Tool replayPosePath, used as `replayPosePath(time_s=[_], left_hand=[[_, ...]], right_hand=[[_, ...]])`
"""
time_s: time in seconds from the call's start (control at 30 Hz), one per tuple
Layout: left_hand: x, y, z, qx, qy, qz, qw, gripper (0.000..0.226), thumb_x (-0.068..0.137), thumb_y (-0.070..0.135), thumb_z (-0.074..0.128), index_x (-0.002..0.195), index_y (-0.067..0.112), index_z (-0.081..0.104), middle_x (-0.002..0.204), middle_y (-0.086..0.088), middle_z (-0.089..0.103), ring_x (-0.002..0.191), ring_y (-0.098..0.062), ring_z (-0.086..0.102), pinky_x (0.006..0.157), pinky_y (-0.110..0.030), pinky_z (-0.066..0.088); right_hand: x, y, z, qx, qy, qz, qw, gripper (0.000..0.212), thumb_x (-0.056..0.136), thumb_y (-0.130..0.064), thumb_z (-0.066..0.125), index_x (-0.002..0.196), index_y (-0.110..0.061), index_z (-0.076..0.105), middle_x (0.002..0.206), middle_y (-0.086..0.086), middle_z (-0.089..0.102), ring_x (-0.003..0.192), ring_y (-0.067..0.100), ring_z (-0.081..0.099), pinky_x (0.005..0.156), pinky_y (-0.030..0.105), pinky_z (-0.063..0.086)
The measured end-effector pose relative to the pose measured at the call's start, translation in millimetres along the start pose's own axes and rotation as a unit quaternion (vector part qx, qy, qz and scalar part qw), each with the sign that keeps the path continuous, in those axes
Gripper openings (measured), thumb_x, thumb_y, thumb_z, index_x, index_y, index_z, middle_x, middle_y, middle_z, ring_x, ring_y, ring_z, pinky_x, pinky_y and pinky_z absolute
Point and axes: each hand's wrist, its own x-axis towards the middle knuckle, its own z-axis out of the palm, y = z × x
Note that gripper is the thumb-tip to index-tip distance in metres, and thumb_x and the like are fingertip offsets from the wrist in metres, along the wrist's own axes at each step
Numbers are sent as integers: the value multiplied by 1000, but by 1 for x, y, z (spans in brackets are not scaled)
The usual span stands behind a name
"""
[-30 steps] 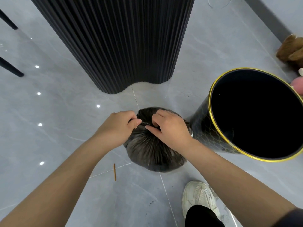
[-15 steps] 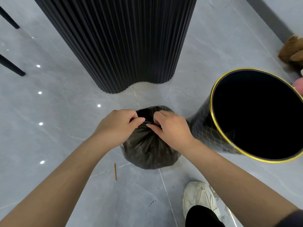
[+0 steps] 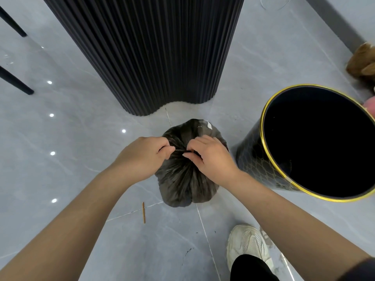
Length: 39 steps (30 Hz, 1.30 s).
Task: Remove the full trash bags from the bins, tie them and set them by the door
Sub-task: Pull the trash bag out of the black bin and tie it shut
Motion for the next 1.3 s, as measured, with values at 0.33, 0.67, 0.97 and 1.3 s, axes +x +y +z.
replayPosePath(time_s=[0.33,0.67,0.97,1.3], left_hand=[[1,-8,36,-83,1,-36,996,29,99,30,36,81,15,53,73,0,55,67,-16,52,61,-32,39],[-1,-13,93,129,111,134,976,26,96,24,43,72,12,45,55,3,46,40,-19,39,37,-24,21],[-1,-18,109,182,169,203,947,31,88,26,39,65,12,54,54,1,54,41,-20,51,37,-21,29],[-6,-23,83,-59,158,61,984,32,95,33,31,80,16,54,65,2,55,60,-17,53,56,-37,45]], right_hand=[[9,1,-4,51,0,132,990,8,89,-27,60,92,-20,64,77,-11,58,73,14,59,69,38,52],[20,-9,-15,327,13,385,863,9,85,-17,68,79,-11,72,61,-2,62,41,7,49,45,17,38],[25,-14,-27,526,-100,504,678,8,95,-12,55,88,-10,53,62,6,67,46,11,65,42,19,52],[9,-3,-32,-56,-127,111,984,16,89,-10,55,91,-12,70,94,6,62,84,22,59,72,36,48]])
